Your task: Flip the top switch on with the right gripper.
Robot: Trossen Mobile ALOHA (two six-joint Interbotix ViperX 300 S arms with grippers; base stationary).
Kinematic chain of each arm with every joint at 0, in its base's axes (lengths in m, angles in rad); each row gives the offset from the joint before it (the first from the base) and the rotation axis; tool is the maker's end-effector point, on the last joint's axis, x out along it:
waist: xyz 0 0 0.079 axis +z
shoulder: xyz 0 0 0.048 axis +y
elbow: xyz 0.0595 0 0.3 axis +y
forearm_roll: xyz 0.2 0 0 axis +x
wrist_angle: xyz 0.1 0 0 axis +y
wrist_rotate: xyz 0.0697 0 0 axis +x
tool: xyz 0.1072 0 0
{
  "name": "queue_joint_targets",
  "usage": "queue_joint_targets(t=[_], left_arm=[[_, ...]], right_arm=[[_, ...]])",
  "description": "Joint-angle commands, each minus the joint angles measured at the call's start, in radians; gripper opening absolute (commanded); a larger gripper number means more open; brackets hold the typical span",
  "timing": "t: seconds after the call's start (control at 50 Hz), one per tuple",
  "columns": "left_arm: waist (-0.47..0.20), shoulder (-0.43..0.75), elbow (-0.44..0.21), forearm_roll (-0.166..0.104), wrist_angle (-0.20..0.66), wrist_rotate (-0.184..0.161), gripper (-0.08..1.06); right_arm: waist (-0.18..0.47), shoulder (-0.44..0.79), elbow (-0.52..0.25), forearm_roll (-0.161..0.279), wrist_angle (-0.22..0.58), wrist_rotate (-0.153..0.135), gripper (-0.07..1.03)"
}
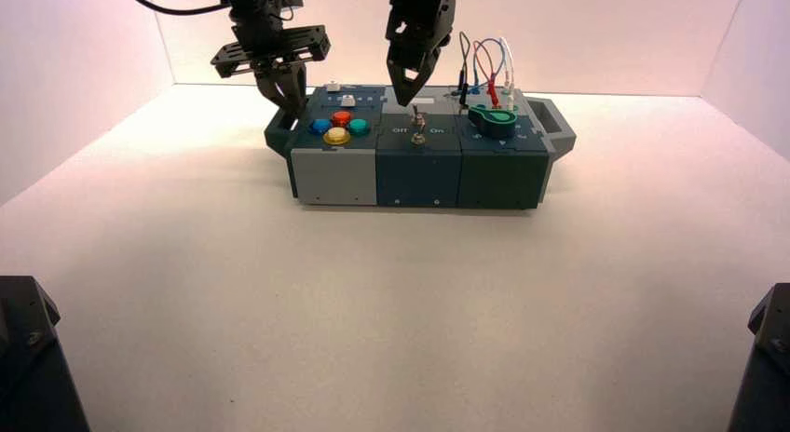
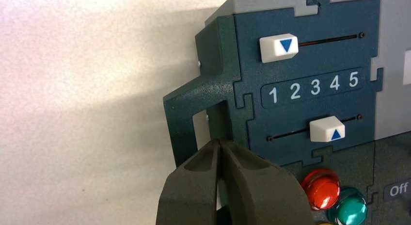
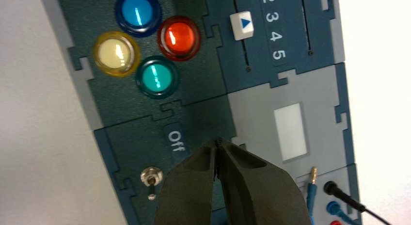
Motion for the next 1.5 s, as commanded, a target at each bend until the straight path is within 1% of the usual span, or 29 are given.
queue_joint_targets(t=[0.02,0.2,0.38,0.76,0.9,1.08,1.36,1.5], left_arm=[[-0.003,0.049,0.012,0.014,-0.009,0.005,-0.03],[-0.009,0.054,0.02,0.014,-0.009,0.006,-0.03],[-0.011,0.054,0.026,0.014,-0.009,0.005,-0.03],[-0.012,0.054,0.041,0.012,-0.012,0.003,-0.03],[-0.012,0.054,0.046,0.014,-0.014,0.005,-0.03],[-0.012,0.055,0.052,0.014,-0.018,0.005,-0.03],[-0.012,0.054,0.052,0.014,-0.02,0.005,-0.03],[-0.012,0.055,0.052,0.014,-0.02,0.005,-0.03]], right_arm=[[0.002,-0.015,-0.041,-0.006,0.002,-0.005,-0.02],[0.002,-0.011,-0.057,-0.018,0.02,-0.006,-0.02],[0.002,-0.006,-0.052,-0.032,0.025,-0.006,-0.02],[-0.002,0.015,-0.051,-0.04,0.028,-0.006,-0.02],[-0.005,0.025,-0.057,-0.048,0.054,-0.006,-0.02],[-0.014,0.023,-0.052,-0.071,0.063,-0.006,-0.02],[-0.023,0.017,-0.067,-0.127,0.12,0.003,-0.02],[-0.029,0.021,-0.072,-0.132,0.147,0.003,-0.02]])
